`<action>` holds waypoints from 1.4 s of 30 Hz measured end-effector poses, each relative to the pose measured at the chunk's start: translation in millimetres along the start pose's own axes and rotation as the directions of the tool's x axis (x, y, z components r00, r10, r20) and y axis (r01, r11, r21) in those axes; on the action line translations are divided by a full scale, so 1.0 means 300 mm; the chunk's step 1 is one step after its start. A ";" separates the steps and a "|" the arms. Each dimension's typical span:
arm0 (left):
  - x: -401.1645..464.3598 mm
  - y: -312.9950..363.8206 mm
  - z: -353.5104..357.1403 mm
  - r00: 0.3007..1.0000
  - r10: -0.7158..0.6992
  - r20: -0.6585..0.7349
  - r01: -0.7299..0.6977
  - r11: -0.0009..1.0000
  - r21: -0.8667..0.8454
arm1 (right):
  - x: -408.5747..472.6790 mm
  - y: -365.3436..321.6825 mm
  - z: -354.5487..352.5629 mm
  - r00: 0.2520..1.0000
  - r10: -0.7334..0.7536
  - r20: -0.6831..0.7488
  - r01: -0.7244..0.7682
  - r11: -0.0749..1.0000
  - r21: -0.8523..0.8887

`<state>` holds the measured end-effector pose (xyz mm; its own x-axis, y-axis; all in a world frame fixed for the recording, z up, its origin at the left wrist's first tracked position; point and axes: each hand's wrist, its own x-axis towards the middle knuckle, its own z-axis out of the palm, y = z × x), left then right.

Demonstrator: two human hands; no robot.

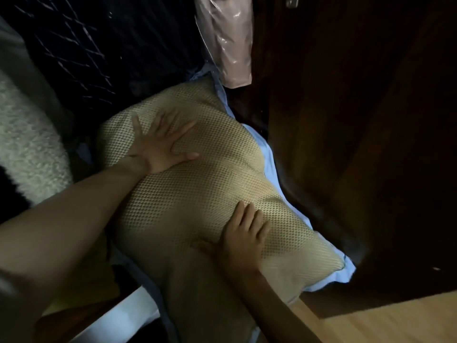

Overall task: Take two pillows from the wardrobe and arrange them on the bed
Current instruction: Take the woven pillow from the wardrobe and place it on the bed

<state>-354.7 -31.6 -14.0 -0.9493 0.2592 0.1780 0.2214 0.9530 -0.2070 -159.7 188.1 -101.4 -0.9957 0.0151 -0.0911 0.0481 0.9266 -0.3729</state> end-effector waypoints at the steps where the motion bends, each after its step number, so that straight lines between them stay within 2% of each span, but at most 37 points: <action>1: 0.006 -0.006 0.000 1.000 -0.002 -0.025 0.002 1.000 0.008 | 0.010 -0.003 0.018 0.999 -0.012 -0.037 0.012 1.000 0.001; 5: 0.018 0.006 0.030 0.996 -0.017 -0.087 0.020 0.999 0.032 | 0.065 0.005 0.052 0.980 -0.066 -0.189 0.084 0.993 0.087; 7: 0.013 0.013 0.032 0.992 -0.053 -0.111 0.057 0.998 0.036 | 0.086 0.030 0.059 0.972 -0.136 -0.193 0.173 0.966 0.193; 10: 0.008 0.031 0.023 0.986 -0.063 -0.151 0.076 0.994 0.082 | 0.124 0.076 0.036 0.974 -0.199 -0.109 0.223 0.928 0.297; 14: 0.007 0.049 0.014 0.985 0.012 -0.174 0.019 0.985 0.172 | 0.195 0.107 -0.013 0.960 -0.278 -0.031 0.278 0.935 0.221; 17: 0.004 0.056 0.007 0.978 0.082 -0.192 -0.051 0.986 0.159 | 0.234 0.116 -0.022 0.947 -0.319 0.024 0.309 0.930 0.198; 22: 0.007 0.101 -0.051 0.988 0.047 -0.146 -0.020 0.984 0.177 | 0.275 0.129 -0.028 0.932 -0.336 0.134 0.297 0.923 0.244; 24: 0.003 0.119 -0.098 0.991 0.058 -0.122 -0.031 0.977 0.211 | 0.267 0.138 -0.033 0.922 -0.357 0.153 0.308 0.912 0.271; 27: -0.023 0.168 -0.214 0.983 0.139 -0.124 -0.097 0.951 0.295 | 0.232 0.149 -0.047 0.921 -0.377 0.100 0.344 0.906 0.246; 33: -0.181 0.360 -0.487 0.948 0.286 -0.139 -0.188 0.856 0.482 | 0.075 0.228 -0.142 0.918 -0.392 0.065 0.361 0.890 0.279; 37: -0.342 0.476 -0.655 0.949 0.261 -0.176 -0.148 0.863 0.483 | -0.082 0.253 -0.229 0.927 -0.356 0.118 0.306 0.901 0.307; 40: -0.512 0.553 -0.790 0.938 0.243 -0.248 -0.091 0.860 0.502 | -0.216 0.299 -0.295 0.898 -0.420 -0.131 0.439 0.870 0.222; 42: -0.648 0.602 -0.878 0.917 0.258 -0.305 -0.080 0.866 0.493 | -0.301 0.329 -0.327 0.876 -0.439 -0.198 0.472 0.864 0.175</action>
<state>-71.3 131.3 167.4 -0.7452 0.5312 0.4030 0.1571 0.7273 -0.6681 -72.8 315.0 -39.4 -0.9093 -0.3193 0.2669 -0.4151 0.7419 -0.5265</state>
